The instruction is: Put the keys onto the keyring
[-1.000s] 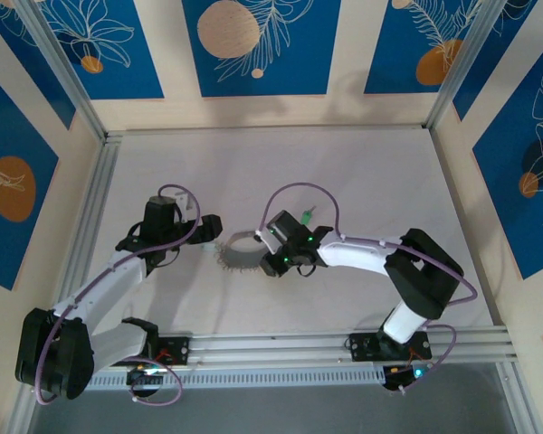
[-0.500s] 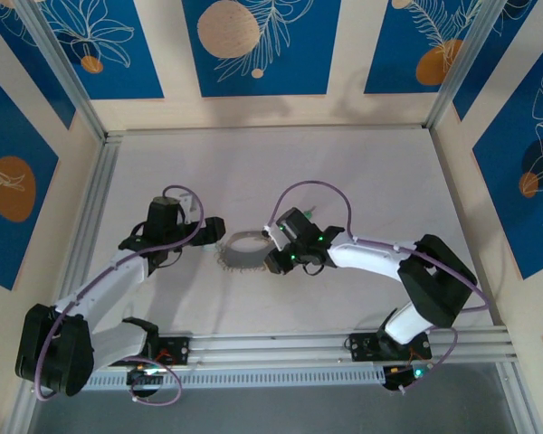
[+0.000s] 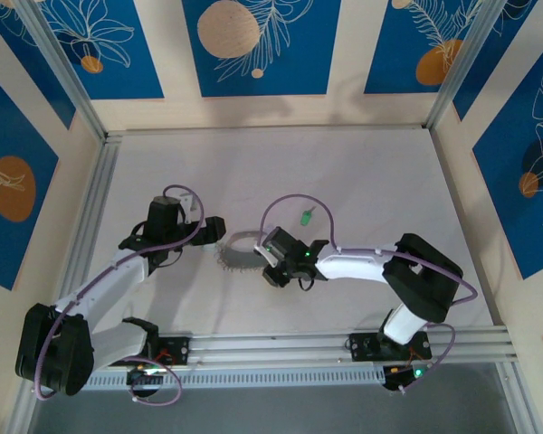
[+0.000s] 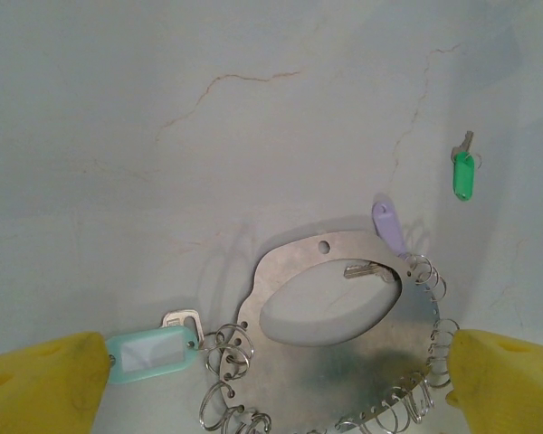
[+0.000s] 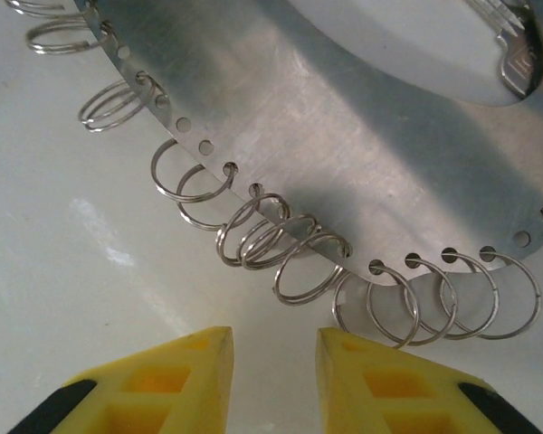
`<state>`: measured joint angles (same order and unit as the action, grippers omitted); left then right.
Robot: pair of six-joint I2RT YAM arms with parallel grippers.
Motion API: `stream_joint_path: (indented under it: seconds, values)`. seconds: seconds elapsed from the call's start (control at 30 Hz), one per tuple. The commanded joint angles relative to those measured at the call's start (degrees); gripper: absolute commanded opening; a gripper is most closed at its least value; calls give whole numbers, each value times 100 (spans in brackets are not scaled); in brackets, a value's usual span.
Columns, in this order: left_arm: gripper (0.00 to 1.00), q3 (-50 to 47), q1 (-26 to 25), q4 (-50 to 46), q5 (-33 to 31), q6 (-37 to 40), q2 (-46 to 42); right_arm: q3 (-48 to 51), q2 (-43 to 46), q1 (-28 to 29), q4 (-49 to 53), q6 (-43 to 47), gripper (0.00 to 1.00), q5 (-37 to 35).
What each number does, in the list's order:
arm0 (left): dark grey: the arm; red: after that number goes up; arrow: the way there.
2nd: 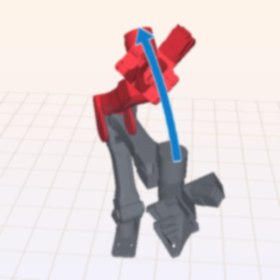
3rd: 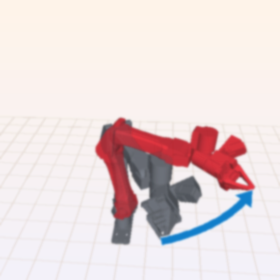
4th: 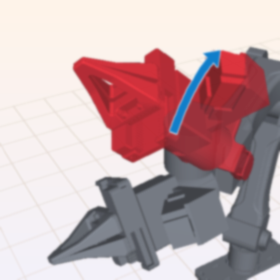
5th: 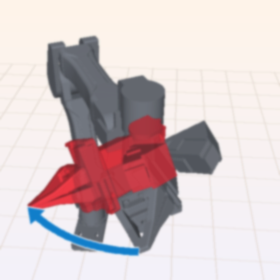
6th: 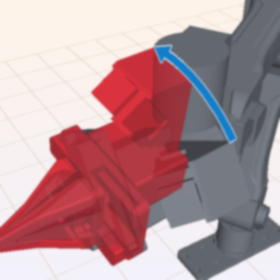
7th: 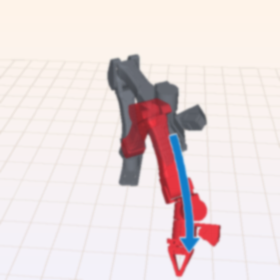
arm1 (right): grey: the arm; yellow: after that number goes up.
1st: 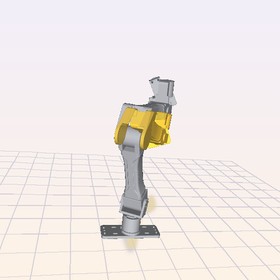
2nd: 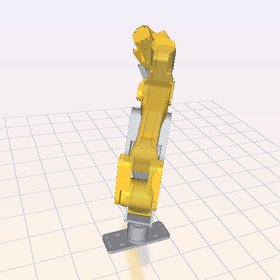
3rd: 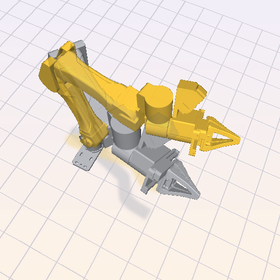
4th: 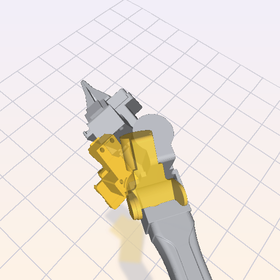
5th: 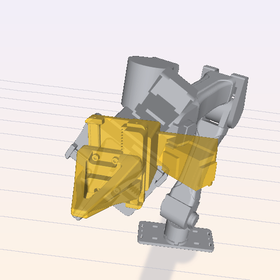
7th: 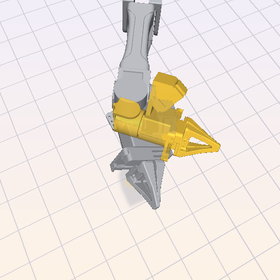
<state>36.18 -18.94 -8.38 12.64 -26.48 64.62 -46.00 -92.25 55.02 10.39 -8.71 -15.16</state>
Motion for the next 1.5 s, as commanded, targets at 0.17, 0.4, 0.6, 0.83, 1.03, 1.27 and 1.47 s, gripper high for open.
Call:
stream_joint_path:
  seconds: [0.17, 0.4, 0.6, 0.83, 1.03, 1.27, 1.47]
  values:
    - [96, 161, -40, -27, 45, 47, -48, -45, -236, 26, -299, 188, 30, -394]
    - [96, 148, -45, -32, 45, 22, -59, -167, -316, 125, -327, 211, 30, -546]
    - [96, 145, -43, -32, 45, 1, -64, -273, -473, 127, -367, 187, 29, -618]
    - [96, 149, -42, -102, -11, 53, -121, -237, -318, 83, -387, 93, 15, -605]
    - [96, 134, -35, -106, 28, 64, -142, -30, 173, -9, -466, 245, 3, -415]
    - [96, 153, -40, -197, 9, 125, -256, 232, 1128, -138, -548, 631, 0, -82]
    - [88, 150, -113, -31, 483, 272, -424, 452, 2257, -406, -547, 1102, 0, 1042]
